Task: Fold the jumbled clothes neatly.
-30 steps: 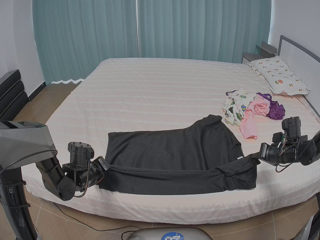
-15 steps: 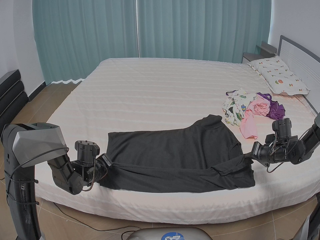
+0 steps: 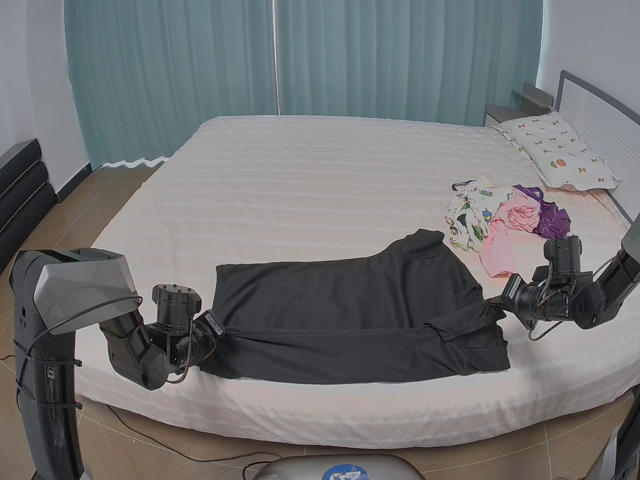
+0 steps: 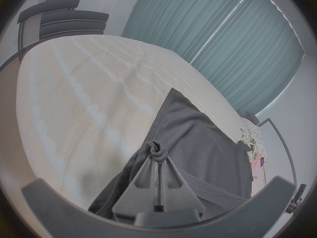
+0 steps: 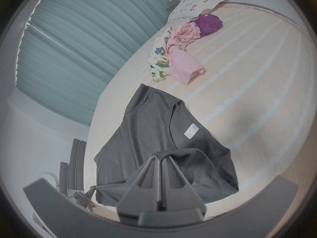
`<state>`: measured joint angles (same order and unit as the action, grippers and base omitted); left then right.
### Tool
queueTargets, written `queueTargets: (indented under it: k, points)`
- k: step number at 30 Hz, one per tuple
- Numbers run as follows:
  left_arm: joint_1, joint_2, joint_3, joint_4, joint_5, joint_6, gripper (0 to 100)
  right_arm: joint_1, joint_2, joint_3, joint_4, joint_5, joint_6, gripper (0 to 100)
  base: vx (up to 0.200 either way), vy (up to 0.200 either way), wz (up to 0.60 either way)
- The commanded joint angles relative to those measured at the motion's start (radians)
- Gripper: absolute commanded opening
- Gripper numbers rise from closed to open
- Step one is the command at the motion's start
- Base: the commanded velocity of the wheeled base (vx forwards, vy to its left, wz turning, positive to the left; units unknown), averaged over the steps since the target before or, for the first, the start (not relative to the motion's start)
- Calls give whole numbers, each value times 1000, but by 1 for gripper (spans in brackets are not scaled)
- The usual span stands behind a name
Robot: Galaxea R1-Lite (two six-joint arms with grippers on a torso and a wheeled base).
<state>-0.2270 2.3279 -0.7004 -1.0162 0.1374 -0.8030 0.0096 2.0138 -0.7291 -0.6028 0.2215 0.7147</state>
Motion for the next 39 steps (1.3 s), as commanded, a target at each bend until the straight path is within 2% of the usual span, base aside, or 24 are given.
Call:
queueTargets:
  k: [1,7,13,22,29,39]
  points:
    - [-5,-127,91,-1,-7,1,0,-13,-70,62,5,4,-3,0,0,0,0]
    - [-9,-248,187,10,-19,2,0,-19,-164,135,8,19,-4,0,0,0,0]
    - [-14,-318,246,51,-73,2,0,-30,-234,183,11,24,-14,0,0,0,0]
    - [-17,-446,277,228,-127,2,0,-69,-340,264,69,38,-98,0,0,0,0]
    - [-23,-432,257,275,-128,1,0,-68,-343,278,67,52,-101,0,0,0,0]
    - [-6,-268,124,272,-113,2,0,-22,-201,197,57,52,-101,0,0,0,0]
